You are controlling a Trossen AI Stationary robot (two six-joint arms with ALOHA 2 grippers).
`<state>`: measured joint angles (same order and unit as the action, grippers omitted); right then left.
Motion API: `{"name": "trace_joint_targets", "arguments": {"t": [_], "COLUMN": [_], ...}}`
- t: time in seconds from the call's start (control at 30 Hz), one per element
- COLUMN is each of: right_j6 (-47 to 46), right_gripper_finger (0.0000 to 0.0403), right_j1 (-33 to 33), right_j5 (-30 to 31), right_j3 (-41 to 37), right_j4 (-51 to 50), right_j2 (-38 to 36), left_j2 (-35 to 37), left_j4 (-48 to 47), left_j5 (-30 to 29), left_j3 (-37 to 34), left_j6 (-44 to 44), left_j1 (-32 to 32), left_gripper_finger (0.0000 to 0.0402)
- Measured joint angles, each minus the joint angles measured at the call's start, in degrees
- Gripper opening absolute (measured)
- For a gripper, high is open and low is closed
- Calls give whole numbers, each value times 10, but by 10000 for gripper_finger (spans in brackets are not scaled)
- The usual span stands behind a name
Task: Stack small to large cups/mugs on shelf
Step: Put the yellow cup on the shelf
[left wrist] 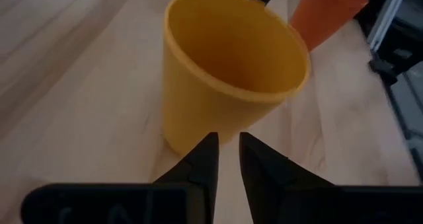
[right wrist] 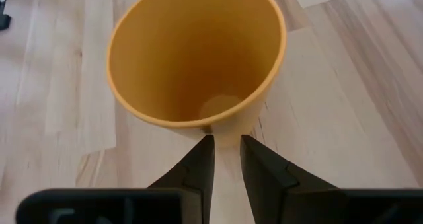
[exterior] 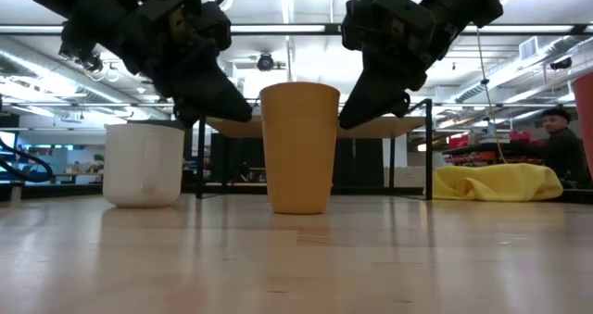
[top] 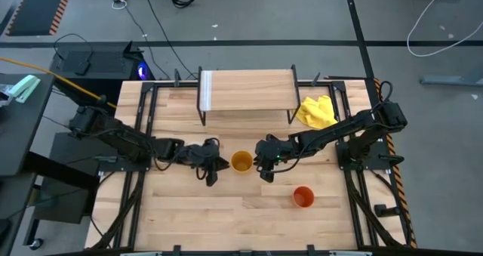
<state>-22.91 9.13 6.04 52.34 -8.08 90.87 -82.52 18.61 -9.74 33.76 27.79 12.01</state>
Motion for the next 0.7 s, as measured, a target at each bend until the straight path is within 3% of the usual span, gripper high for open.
{"name": "trace_joint_targets", "arguments": {"t": [0.7], "right_j6": [6], "right_gripper_finger": [82], "right_j1": [0], "right_j5": [-6], "right_j3": [0], "right_j4": [5], "right_j2": [0], "left_j2": [0], "left_j4": [18], "left_j5": [10], "left_j3": [0], "left_j6": [-5], "left_j1": [-3], "left_gripper_finger": [72]}}
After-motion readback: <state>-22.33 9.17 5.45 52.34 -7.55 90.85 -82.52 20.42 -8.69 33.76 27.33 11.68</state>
